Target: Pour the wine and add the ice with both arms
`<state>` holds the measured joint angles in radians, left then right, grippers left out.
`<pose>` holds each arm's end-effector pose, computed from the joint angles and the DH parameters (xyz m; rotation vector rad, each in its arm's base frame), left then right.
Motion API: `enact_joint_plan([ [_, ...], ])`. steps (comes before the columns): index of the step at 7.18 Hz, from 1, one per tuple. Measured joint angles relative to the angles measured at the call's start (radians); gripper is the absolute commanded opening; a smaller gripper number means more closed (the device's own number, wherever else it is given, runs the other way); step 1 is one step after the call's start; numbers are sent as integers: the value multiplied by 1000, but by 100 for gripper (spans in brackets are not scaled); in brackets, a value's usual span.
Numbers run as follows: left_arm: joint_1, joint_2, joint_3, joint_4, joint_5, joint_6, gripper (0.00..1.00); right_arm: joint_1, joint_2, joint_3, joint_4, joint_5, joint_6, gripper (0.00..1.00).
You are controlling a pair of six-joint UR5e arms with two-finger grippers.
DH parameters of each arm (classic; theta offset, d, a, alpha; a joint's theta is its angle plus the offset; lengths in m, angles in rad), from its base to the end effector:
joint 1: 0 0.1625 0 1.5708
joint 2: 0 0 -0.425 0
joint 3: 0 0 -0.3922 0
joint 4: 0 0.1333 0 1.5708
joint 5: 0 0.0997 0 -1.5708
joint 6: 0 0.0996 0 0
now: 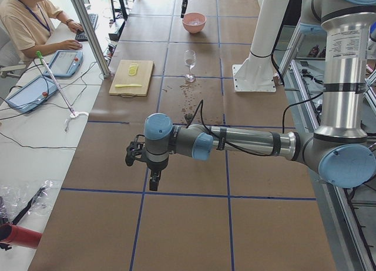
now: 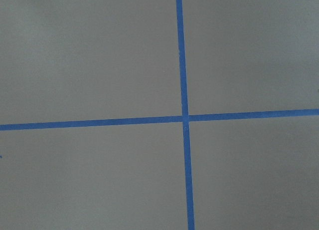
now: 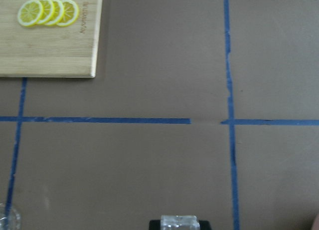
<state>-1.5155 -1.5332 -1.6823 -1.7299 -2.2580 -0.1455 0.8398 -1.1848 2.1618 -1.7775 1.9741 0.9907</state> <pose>-0.0429 -0.4931 0.6101 0.1540 0.7028 -0.0062 -0.2735 -0.4462 0.2275 0.2045 -0.8252 0.0886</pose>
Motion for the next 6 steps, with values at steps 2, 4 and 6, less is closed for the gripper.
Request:
enact_joint_plan([
  [2,0,-3,-1,0,0,0,100,-130,221,-45,-163,-93,120,0],
  [4,0,-6,-2,0,-1,0,100,-234,370,-158,-188,-190,215,5],
  [6,0,-7,-2,0,-1,1,100,-311,467,-237,-193,-260,291,9],
])
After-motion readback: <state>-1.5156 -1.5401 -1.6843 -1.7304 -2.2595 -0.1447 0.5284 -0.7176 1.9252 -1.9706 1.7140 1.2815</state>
